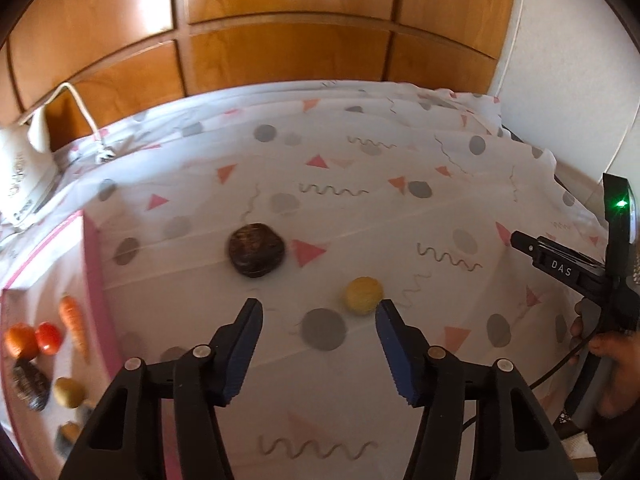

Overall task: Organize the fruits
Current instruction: 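Move the left gripper to the small yellow round fruit and close, then carry the yellow fruit with the left gripper into the tray and release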

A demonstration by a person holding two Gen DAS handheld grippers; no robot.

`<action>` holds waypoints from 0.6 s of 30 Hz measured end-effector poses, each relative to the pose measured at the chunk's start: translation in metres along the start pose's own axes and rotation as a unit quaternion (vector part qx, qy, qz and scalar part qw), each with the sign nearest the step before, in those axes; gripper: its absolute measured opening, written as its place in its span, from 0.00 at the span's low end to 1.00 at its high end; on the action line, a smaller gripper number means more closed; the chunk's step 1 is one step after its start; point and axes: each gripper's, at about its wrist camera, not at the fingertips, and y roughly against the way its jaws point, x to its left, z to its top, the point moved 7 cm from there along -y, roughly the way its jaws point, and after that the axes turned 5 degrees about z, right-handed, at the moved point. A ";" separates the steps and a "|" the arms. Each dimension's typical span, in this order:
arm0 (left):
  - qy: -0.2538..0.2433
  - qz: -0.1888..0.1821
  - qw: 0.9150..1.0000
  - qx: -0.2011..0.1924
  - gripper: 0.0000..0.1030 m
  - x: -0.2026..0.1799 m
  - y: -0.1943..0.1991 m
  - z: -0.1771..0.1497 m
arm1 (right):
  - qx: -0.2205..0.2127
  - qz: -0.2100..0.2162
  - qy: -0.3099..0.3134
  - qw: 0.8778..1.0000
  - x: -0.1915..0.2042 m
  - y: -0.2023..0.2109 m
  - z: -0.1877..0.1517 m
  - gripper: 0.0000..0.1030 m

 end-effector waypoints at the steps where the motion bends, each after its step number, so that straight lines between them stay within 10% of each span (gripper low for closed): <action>1: -0.003 -0.002 1.000 0.003 0.56 -0.004 -0.004 0.001 | 0.000 0.000 0.000 1.000 0.000 0.000 0.000 0.54; 18: 0.001 -0.013 0.999 0.034 0.25 -0.019 -0.043 0.002 | -0.004 -0.004 -0.001 1.000 -0.003 -0.002 0.001 0.55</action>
